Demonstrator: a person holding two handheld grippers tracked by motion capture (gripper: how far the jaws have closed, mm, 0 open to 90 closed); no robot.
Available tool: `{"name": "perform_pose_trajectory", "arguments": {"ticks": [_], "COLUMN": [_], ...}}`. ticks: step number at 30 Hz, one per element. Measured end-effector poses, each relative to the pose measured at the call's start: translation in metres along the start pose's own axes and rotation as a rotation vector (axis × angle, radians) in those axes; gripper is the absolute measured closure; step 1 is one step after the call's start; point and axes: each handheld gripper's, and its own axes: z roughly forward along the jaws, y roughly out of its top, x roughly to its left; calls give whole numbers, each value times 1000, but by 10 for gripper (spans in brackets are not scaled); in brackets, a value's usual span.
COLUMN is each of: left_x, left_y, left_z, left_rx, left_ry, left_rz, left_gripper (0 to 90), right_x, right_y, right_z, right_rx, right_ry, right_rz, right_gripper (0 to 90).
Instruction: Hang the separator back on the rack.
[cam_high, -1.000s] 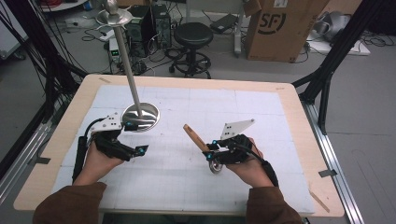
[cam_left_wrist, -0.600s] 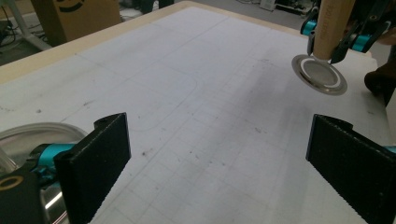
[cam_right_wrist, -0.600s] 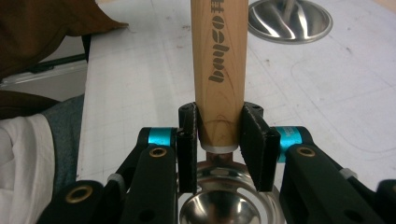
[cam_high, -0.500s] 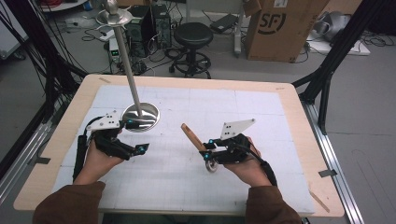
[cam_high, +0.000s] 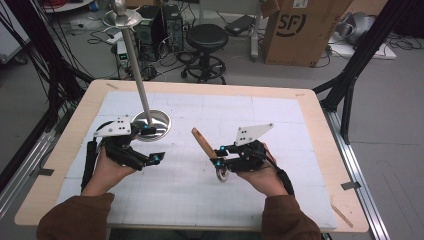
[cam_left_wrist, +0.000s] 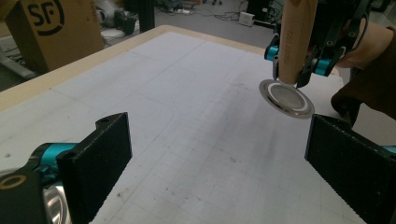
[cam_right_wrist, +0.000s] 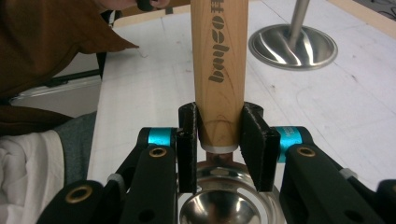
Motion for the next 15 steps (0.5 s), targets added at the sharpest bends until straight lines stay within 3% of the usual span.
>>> {"name": "perform_pose_trajectory", "arguments": {"ticks": [15], "left_x": [-14], "left_y": [27], "left_z": [21], "left_rx": [-37], "left_ry": [-69], "left_rz": [39], "left_gripper": [81], "right_x": [4], "right_y": [13], "right_z": [13], "right_rx": [-36], "right_ry": [50], "right_rz": [-26], "right_gripper": [687]}}
